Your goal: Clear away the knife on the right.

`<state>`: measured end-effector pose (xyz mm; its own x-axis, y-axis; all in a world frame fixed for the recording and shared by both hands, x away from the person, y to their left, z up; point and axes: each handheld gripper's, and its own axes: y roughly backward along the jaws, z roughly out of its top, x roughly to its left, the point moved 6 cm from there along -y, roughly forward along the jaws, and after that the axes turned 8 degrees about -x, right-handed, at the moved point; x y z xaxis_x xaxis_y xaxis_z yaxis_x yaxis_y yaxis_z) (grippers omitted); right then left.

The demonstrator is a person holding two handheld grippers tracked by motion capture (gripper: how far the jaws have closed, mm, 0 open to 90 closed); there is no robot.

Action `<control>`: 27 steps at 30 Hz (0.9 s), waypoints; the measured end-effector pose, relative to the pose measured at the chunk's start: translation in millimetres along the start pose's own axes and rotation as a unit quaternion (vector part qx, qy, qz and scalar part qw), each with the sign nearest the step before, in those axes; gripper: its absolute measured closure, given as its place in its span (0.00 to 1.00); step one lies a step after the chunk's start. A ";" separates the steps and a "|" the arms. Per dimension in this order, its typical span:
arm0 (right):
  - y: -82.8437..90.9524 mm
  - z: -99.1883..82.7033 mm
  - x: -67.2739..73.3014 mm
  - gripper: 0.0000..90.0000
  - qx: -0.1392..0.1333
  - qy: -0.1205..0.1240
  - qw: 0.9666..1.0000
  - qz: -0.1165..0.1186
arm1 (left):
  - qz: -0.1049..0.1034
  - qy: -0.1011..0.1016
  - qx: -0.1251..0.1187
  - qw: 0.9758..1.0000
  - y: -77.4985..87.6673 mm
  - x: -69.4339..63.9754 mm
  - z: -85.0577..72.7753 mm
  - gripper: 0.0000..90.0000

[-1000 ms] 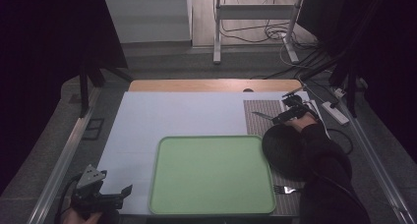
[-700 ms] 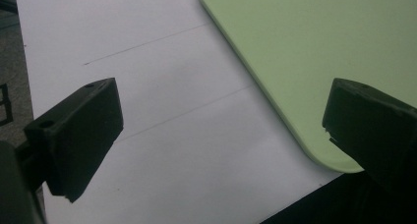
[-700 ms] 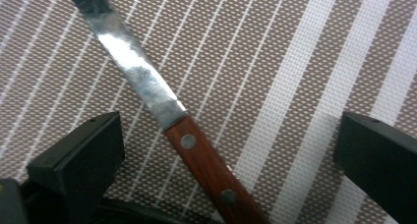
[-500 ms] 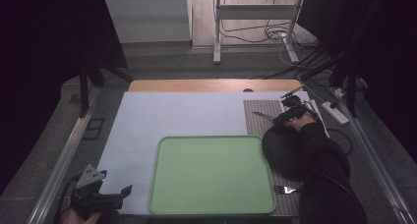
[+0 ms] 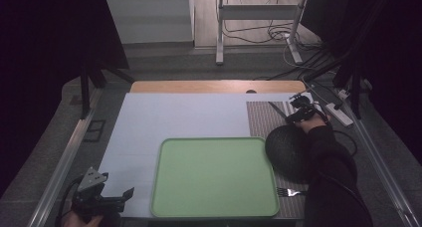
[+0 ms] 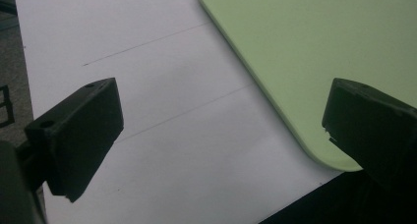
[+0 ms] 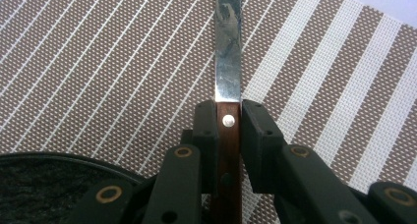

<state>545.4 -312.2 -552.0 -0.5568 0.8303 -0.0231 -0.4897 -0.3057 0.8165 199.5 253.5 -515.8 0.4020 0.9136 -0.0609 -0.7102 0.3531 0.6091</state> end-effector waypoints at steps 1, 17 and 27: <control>0.0 0.1 -0.2 0.86 0.001 -0.001 1.000 0.000 | 0.000 0.000 0.000 1.000 0.0 0.0 0.0 0.03; 12.8 -6.4 -23.4 0.86 -0.005 0.029 0.998 -0.059 | 0.000 -0.002 -0.001 1.000 0.1 -0.4 0.3 0.03; 40.9 -6.9 -39.4 0.86 -0.041 -0.022 0.996 -0.073 | 0.001 -0.003 -0.002 1.000 0.2 -0.6 0.4 0.03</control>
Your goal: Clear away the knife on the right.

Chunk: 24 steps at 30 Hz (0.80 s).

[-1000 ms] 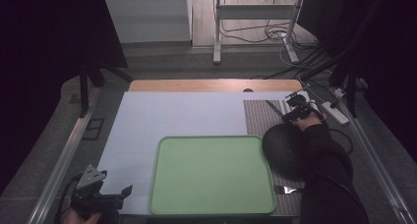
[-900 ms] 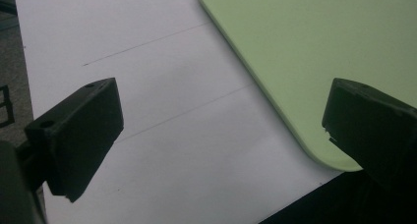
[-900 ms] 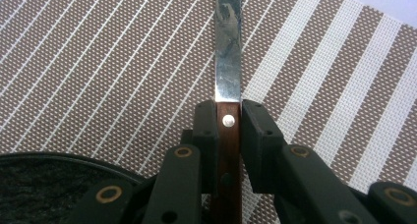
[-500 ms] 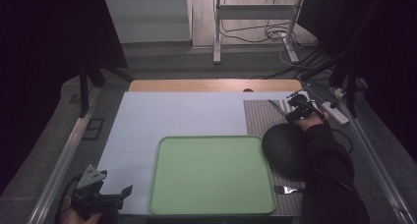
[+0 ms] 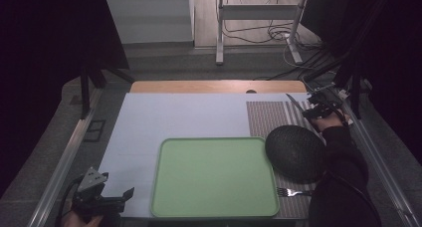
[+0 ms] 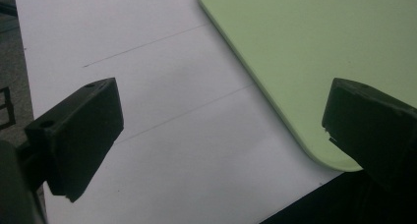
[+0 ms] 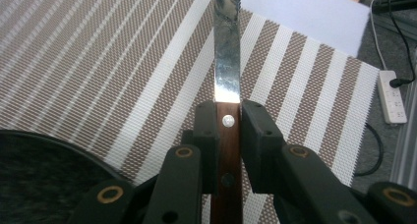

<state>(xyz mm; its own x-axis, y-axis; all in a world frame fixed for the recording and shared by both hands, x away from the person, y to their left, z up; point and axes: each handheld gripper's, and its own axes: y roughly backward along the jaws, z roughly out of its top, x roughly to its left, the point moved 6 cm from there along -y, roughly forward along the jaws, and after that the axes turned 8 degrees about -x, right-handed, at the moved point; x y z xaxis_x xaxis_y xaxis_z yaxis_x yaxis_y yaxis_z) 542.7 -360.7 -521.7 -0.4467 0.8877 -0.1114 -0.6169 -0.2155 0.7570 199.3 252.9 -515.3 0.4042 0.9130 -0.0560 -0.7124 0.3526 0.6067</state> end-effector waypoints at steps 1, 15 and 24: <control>2.5 0.8 0.6 0.86 -0.002 -0.005 1.000 0.003 | 0.000 0.000 0.000 1.000 0.0 0.0 0.0 0.03; 6.9 -0.3 35.7 0.86 -0.002 -0.005 0.999 0.045 | 0.000 -0.001 0.000 1.000 0.1 -0.2 0.0 0.03; 17.5 -2.7 65.1 0.86 -0.008 0.005 0.998 0.068 | -0.001 0.001 -0.001 1.000 0.3 0.2 -0.1 0.03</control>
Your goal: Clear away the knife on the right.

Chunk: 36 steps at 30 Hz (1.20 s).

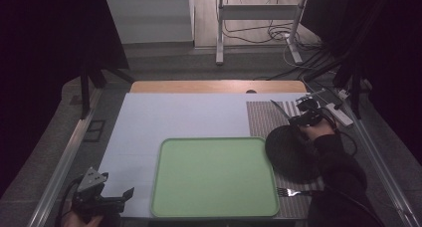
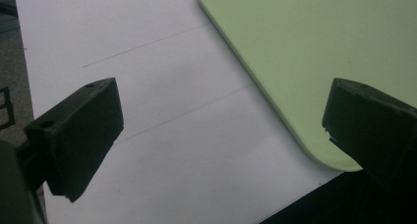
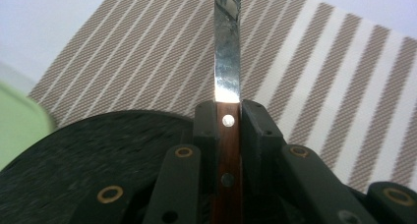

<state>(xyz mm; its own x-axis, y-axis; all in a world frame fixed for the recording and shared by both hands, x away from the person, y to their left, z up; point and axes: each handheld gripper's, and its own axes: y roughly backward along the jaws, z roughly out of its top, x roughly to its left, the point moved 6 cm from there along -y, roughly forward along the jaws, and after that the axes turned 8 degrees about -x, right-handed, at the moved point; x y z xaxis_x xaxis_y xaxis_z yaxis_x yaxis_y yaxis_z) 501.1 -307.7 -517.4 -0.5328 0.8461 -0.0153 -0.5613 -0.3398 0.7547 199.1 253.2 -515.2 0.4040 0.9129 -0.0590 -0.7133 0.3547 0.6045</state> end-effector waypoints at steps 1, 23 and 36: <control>0.2 -0.8 3.3 0.86 -0.001 0.001 1.000 0.003 | 0.000 0.000 0.000 1.000 0.0 0.0 0.0 0.03; 16.3 -22.1 75.2 0.86 0.004 0.027 0.999 0.046 | -0.001 0.000 -0.003 1.000 0.7 -0.1 0.0 0.03; 35.5 -37.3 121.9 0.86 -0.001 0.047 0.996 0.073 | 0.001 -0.001 -0.002 1.000 0.4 -0.2 0.0 0.03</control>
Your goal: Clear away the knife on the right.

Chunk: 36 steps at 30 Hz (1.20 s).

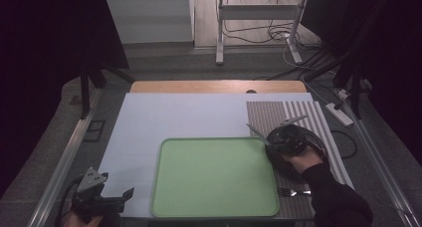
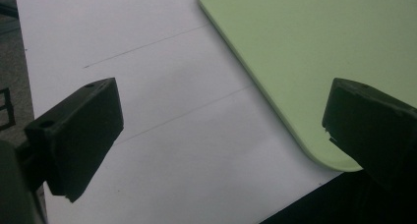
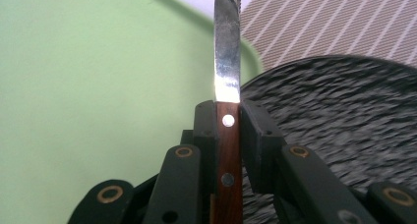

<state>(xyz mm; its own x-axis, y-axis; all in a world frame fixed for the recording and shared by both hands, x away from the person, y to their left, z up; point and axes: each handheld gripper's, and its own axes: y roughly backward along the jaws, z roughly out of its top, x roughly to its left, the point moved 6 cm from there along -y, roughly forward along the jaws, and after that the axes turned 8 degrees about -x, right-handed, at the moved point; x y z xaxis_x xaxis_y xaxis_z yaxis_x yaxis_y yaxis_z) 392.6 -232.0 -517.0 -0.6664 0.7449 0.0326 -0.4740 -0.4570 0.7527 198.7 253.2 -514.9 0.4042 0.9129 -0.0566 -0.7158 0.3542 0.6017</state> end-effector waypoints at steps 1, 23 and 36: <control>1.2 -1.4 3.5 0.86 0.002 0.002 1.000 0.001 | 0.000 0.000 0.000 1.000 0.0 0.0 0.0 0.03; 7.1 -14.6 81.5 0.86 0.004 0.043 0.998 0.043 | 0.002 -0.002 0.002 1.000 -0.4 -0.3 0.0 0.03; -15.7 -23.4 87.4 0.86 0.029 0.053 0.998 0.032 | 0.002 -0.005 0.004 1.000 -0.6 -0.7 -0.1 0.03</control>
<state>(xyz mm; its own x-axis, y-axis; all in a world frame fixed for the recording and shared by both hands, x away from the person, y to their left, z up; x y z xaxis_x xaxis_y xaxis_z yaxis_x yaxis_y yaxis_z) 328.4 -171.1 -541.3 -0.7521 0.6589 0.0143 -0.3974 -0.4707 0.7877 198.8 252.3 -515.3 0.4068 0.9123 -0.0466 -0.7134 0.3491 0.6077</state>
